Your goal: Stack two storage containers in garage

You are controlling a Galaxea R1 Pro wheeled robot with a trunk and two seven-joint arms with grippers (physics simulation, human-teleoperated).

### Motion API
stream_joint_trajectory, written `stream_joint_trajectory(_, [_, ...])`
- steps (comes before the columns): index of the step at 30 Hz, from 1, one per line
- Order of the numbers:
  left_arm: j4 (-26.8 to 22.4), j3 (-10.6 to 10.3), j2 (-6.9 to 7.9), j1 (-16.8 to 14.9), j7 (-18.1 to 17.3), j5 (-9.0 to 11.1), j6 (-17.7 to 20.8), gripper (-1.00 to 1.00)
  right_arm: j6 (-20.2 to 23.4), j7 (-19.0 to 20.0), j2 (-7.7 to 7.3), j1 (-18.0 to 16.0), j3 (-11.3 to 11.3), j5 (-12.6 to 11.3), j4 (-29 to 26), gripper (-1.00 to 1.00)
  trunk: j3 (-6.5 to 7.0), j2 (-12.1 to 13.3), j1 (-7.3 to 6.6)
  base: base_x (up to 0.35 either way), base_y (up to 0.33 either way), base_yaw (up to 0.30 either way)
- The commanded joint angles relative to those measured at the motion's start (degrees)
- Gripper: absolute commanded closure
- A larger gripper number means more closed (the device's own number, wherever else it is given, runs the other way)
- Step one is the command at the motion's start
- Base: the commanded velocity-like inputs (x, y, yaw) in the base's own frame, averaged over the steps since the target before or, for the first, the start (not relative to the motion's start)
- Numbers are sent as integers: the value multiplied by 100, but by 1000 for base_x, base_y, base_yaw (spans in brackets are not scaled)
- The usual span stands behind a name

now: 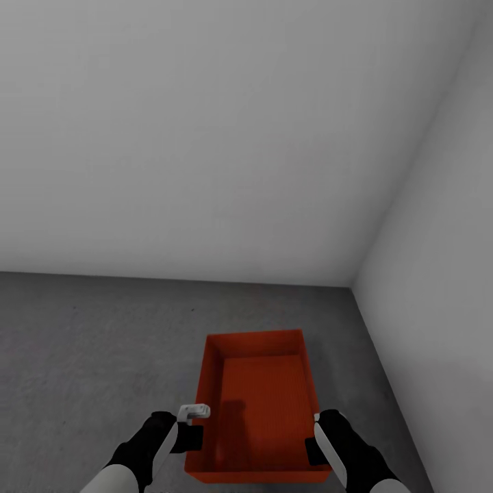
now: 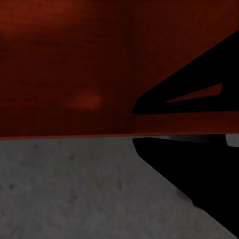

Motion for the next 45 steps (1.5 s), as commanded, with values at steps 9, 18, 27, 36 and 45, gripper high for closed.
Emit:
stream_joint_trajectory(9, [-6, -15, -10, 4, -11, 61, 35, 100, -48, -23, 86, -6, 10, -368, -10, 100, -87, -2, -1, 0, 0, 0])
stream_joint_trajectory(18, [-4, -15, -10, 4, -11, 61, 35, 100, -49, -23, 86, -5, 10, -368, -10, 100, -170, -2, -1, 0, 0, 0])
stream_joint_trajectory(27, [-6, -15, -10, 4, -12, 61, 35, 100, -49, -23, 86, -6, 10, -367, -10, 100, -253, -2, -1, 0, 0, 0])
stream_joint_trajectory(36, [-7, -15, -10, 4, -11, 61, 35, 100, -49, -23, 86, -6, 10, -368, -10, 100, -332, -2, -1, 0, 0, 0])
stream_joint_trajectory(45, [-8, -15, -11, 4, -11, 61, 35, 100, -49, -23, 86, -5, 10, -368, -10, 100, -375, -2, -1, 0, 0, 0])
